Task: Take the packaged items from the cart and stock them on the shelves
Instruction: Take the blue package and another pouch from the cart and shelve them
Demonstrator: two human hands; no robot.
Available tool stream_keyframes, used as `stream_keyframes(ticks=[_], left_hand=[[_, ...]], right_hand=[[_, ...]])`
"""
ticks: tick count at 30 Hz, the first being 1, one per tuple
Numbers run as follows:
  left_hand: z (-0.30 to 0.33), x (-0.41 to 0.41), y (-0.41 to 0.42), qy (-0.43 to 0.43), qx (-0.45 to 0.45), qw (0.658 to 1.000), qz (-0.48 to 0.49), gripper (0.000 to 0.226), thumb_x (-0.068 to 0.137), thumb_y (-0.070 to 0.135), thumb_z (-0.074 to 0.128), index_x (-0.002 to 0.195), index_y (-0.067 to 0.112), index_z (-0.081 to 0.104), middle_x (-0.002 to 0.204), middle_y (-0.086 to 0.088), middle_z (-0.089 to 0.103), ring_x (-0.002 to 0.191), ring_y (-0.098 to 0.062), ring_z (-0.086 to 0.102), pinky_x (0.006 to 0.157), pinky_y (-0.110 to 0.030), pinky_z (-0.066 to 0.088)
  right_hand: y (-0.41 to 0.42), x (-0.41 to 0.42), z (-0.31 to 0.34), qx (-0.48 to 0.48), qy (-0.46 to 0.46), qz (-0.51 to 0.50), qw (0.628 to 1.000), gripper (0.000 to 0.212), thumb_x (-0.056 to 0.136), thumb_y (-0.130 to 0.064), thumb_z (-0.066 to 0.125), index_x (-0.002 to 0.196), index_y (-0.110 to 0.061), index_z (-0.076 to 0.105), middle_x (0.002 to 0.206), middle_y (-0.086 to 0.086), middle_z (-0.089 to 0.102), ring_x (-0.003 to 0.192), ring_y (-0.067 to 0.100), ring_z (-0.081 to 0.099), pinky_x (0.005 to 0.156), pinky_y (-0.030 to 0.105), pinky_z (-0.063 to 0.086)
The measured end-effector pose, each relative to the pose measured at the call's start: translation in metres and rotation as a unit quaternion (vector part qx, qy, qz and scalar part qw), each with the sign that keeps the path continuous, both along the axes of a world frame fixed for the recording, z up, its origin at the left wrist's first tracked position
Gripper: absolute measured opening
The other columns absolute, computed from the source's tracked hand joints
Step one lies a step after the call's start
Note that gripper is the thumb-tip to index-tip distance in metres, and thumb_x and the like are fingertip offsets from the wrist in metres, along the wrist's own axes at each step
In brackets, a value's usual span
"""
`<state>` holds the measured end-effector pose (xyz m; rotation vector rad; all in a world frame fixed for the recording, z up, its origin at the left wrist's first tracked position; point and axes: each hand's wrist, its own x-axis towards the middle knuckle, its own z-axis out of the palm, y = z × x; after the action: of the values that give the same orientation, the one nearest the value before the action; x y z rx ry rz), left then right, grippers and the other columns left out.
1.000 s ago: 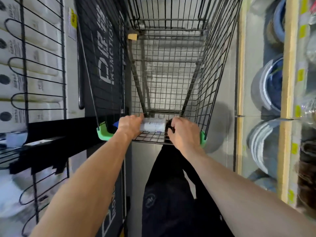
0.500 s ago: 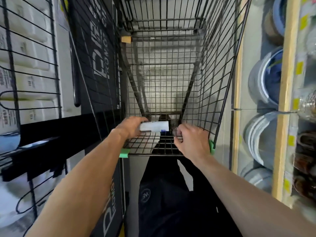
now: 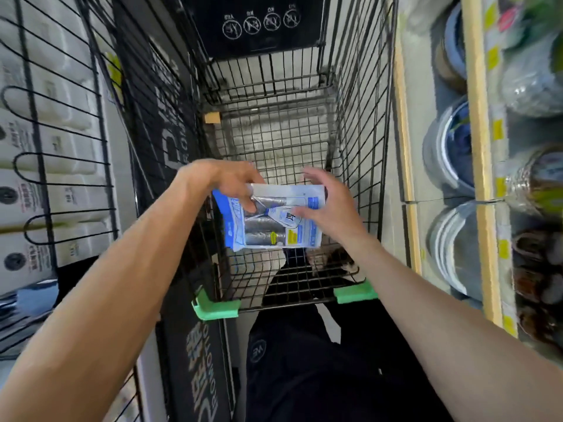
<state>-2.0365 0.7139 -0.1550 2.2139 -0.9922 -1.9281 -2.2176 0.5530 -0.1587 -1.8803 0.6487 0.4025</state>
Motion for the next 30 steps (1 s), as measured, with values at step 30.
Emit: stream_keyframes(ticks=[30], left_hand=[[0.192, -0.092, -0.338, 0.104, -0.443, 0.868, 0.198, 0.026, 0.091, 0.008, 0.068, 0.117, 0.012, 0.068, 0.107, -0.011, 0.072, 0.094, -0.017, 0.063, 0.075, -0.016, 0.053]], right_hand=[[-0.193, -0.084, 0.192, -0.17, -0.255, -0.638, 0.706, 0.026, 0.068, -0.039, 0.083, 0.077, -0.021, 0.066, 0.083, 0.008, 0.07, 0.078, 0.021, 0.064, 0.074, 0.041, 0.055]])
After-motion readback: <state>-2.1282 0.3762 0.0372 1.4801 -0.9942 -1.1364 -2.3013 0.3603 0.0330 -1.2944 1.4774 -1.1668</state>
